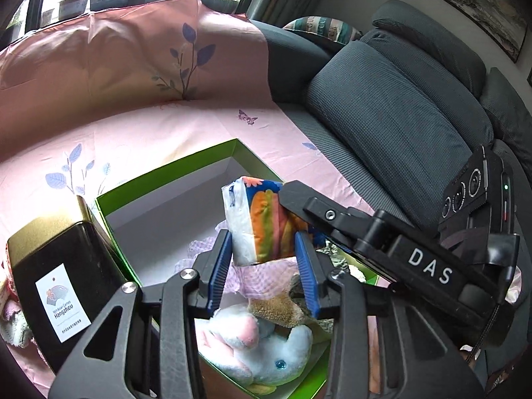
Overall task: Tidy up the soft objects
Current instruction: 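Lower the Tempo pack into the box and open the right gripper, then move the right tool back toward the cream tree-print tissue pack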
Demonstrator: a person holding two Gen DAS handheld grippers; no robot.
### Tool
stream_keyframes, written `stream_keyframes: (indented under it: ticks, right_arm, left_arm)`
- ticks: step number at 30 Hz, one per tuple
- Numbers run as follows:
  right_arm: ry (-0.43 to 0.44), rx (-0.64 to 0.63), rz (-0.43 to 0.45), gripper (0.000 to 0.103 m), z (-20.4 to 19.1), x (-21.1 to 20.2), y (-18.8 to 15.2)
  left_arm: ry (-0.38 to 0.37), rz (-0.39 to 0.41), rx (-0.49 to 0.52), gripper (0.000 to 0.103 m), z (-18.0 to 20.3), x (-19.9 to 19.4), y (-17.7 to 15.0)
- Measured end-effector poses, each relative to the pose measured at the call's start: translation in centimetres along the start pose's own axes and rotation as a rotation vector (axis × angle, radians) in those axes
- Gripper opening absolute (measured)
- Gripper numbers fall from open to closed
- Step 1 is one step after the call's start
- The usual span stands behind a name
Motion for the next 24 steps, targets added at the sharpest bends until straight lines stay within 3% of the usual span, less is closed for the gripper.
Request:
stream_keyframes:
  ticks: [5,8,11,15,22,24]
  right_arm:
    - [-0.074,-0.013,0.008,0.054,-0.1,-0.6,0.0]
    - [-0.084,0.002,0.031,0.079,-0.3,-1.6,0.0]
    - [-0.134,-0.026,0.091,0.082,-1.3,-3.3,-0.1]
    - [-0.120,-0.064,0.140,0.088,-3.4,-5.0,-0.3]
    - [-0.157,-0.167,0.171,0.088,-7.3,-6.5,-1.3]
    - [-0.137,-0.182,0.149,0.092,-8.3,-6.1,-1.7]
  left_arm:
    - [0.041,0.033,0.024,0.057,-0.1,-1.1,-0.1]
    - [0.048,0.054,0.016,0.073,-0.4,-2.4,0.0]
    - [0.032,0.080,0.013,0.081,-0.6,-4.1,-0.2]
    - [0.056,0.138,0.002,0.093,-1.1,-7.2,-0.7]
    - [0.042,0.260,-0.089,0.094,-3.9,-14.4,-2.4]
    - [0.078,0.306,-0.115,0.101,-5.2,-16.5,-3.3]
Point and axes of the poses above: each gripper's, at about its wrist camera, not at the fingertips, and x roughly the way its jaws point, z to its right, y to its top, the point moved 3 cm from there along x, roughly the way its jaws point, and after that the axes turned 10 degrees about -x, right-handed, at the moved point
